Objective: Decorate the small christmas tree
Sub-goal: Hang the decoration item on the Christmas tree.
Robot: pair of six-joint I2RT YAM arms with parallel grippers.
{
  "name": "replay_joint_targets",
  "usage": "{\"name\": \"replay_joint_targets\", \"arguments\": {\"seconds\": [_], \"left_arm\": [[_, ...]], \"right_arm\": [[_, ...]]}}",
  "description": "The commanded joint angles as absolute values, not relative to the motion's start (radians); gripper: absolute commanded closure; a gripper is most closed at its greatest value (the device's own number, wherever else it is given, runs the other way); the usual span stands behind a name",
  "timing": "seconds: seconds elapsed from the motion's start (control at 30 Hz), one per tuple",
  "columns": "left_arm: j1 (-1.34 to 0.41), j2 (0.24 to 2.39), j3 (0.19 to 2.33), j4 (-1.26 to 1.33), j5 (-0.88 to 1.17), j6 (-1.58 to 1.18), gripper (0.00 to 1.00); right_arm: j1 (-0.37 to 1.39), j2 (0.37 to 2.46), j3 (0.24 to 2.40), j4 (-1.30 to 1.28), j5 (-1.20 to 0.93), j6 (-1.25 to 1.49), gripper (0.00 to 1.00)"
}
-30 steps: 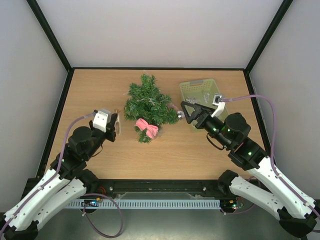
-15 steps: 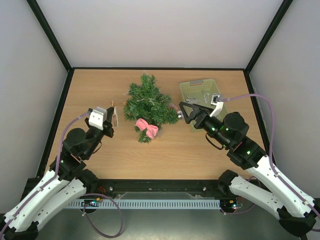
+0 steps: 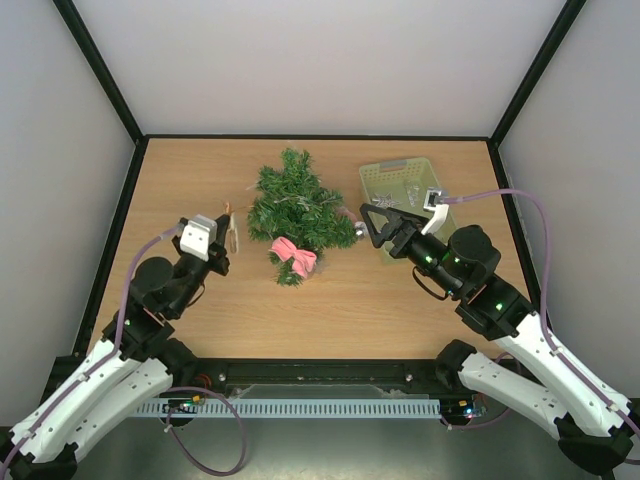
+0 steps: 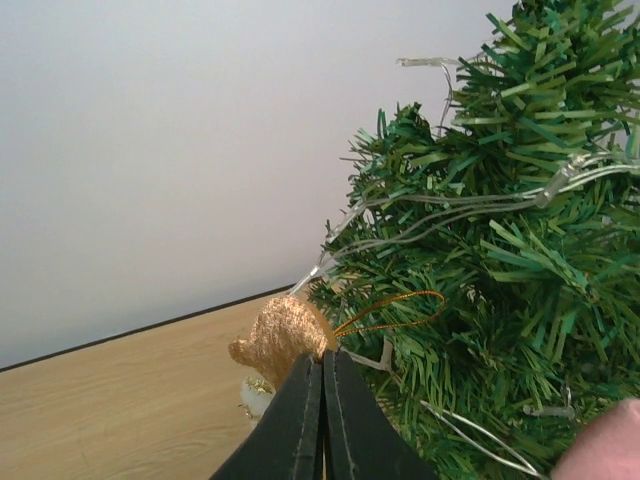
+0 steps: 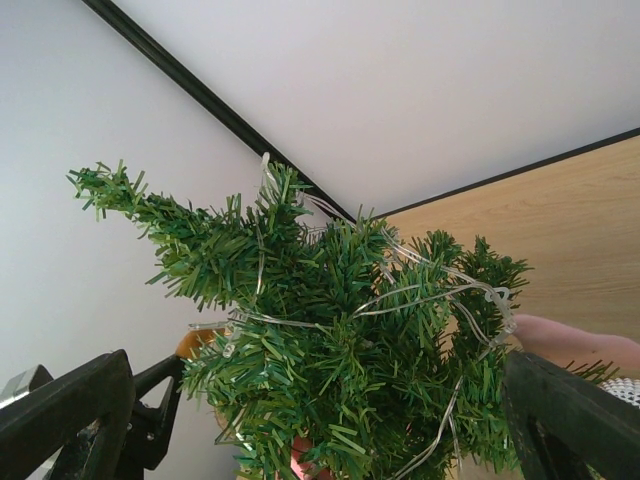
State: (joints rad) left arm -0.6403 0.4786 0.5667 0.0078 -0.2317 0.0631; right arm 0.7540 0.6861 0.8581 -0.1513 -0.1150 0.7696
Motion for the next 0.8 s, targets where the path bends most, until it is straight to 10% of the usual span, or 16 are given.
{"name": "replay_joint_targets", "arguments": {"seconds": [0.0, 0.77], "left_arm": [[-0.635, 0.455, 0.534, -0.014, -0.198, 0.036, 0.98], [-0.617, 0.499, 0.543, 0.01, -0.187, 0.038, 0.97]], "right_arm": [[0.759, 0.67, 0.859, -0.142, -0.11, 0.759, 0.02], [0.759, 0.666, 0.859, -0.136, -0.118, 0.767, 0.02]]}}
